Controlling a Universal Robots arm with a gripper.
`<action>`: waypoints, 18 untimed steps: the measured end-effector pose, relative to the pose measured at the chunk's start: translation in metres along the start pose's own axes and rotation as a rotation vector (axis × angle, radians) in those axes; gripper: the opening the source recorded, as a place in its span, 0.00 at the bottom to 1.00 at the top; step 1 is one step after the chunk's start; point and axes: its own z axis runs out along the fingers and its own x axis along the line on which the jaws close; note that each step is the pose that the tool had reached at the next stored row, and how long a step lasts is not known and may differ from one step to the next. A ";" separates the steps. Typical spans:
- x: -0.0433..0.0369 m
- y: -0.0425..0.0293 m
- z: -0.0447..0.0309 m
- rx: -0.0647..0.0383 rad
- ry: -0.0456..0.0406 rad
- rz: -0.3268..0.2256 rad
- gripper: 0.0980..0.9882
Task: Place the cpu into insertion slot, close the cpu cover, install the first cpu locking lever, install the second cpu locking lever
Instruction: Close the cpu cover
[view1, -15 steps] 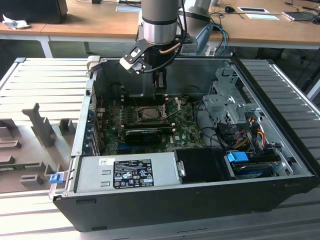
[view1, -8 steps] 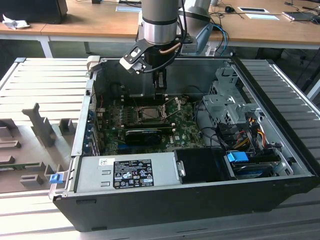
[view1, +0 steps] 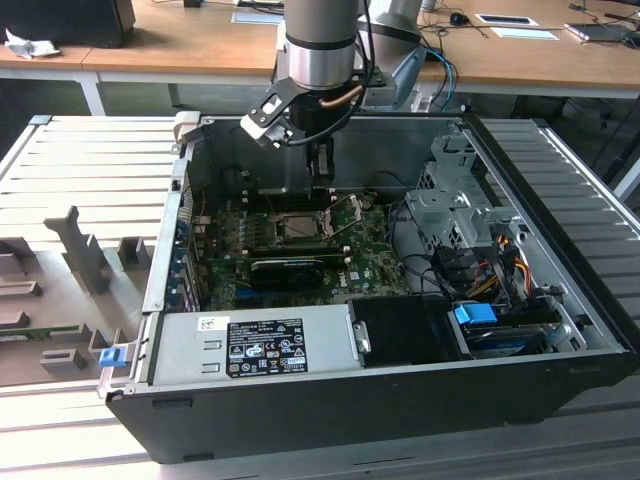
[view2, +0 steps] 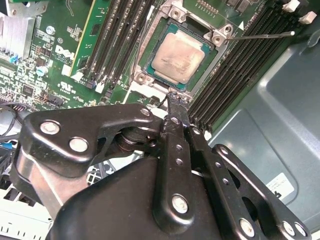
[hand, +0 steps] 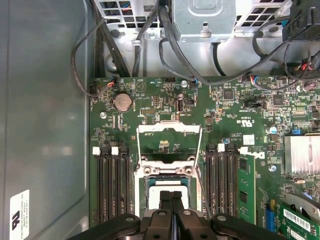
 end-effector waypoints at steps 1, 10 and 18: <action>0.0000 0.0001 0.0000 0.000 0.0000 0.000 0.01; 0.0001 0.0015 0.0001 0.000 0.0000 0.000 0.01; 0.0001 0.0040 0.0002 0.000 0.0000 0.000 0.01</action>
